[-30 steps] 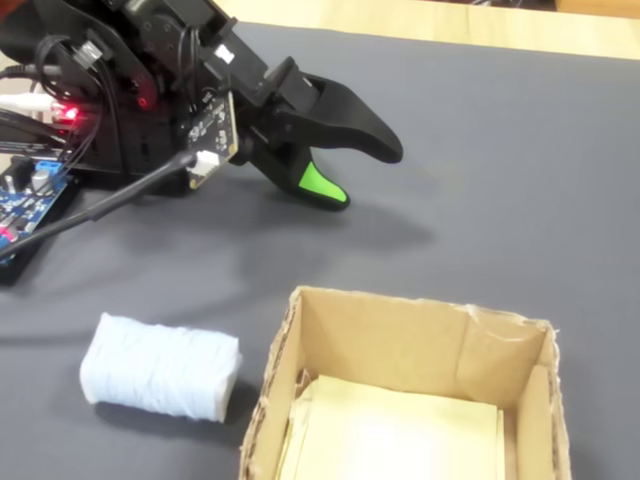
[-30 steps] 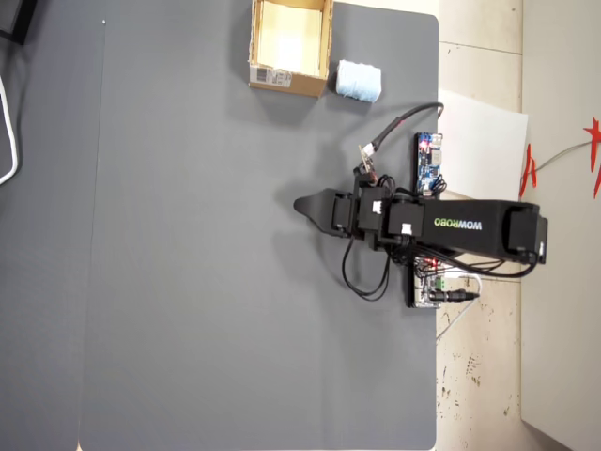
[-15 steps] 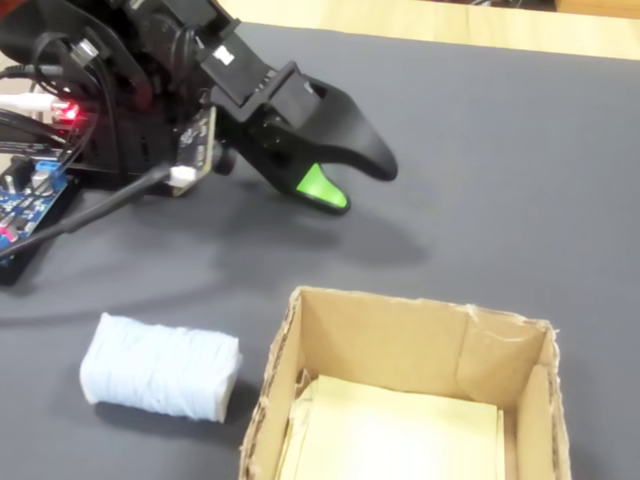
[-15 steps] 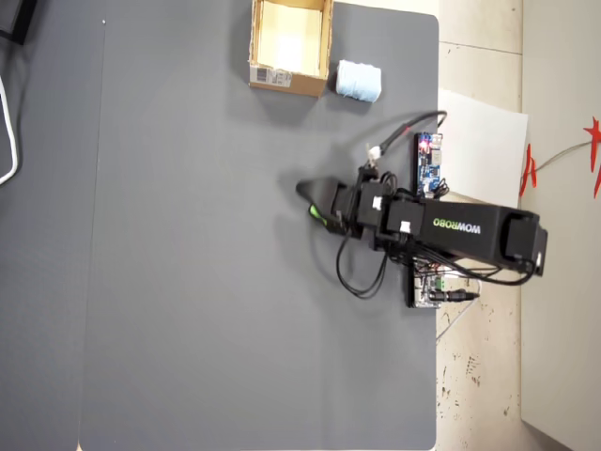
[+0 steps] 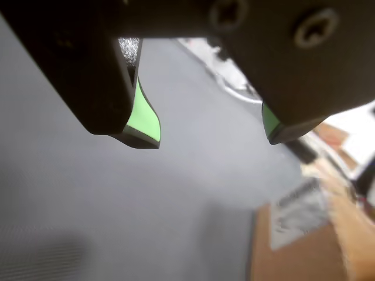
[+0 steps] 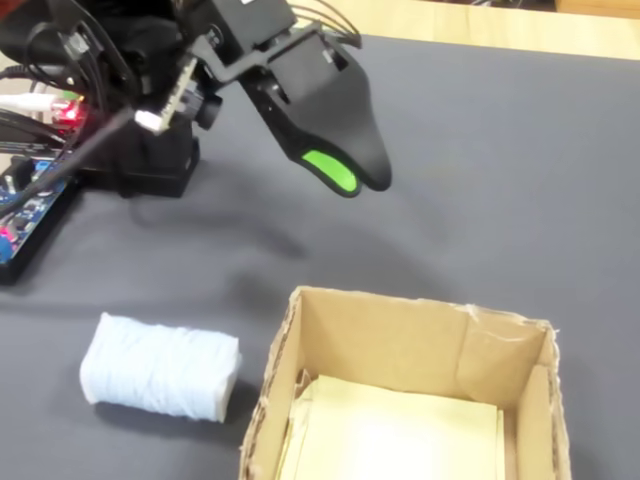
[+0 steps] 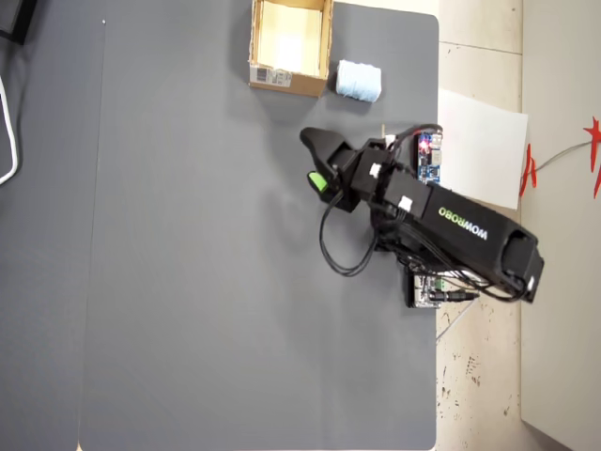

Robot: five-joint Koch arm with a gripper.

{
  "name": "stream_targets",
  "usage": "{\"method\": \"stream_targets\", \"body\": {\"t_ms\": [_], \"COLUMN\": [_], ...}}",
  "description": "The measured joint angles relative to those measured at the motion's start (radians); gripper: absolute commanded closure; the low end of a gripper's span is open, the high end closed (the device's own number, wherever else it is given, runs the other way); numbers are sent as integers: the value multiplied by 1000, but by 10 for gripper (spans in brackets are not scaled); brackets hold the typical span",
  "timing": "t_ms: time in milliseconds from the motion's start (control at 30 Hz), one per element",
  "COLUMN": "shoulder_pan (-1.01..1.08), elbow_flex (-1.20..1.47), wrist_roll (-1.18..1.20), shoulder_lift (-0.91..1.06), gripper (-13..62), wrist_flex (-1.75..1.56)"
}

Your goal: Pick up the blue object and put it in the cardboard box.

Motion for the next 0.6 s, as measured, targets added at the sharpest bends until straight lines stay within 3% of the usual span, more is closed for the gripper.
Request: {"method": "stream_targets", "body": {"t_ms": [233,600], "shoulder_pan": [164,445], "elbow_flex": [-190,-348], "wrist_roll": [-124,-130], "shoulder_lift": [-67,-267], "gripper": [163,166], "wrist_flex": [178,342]}}
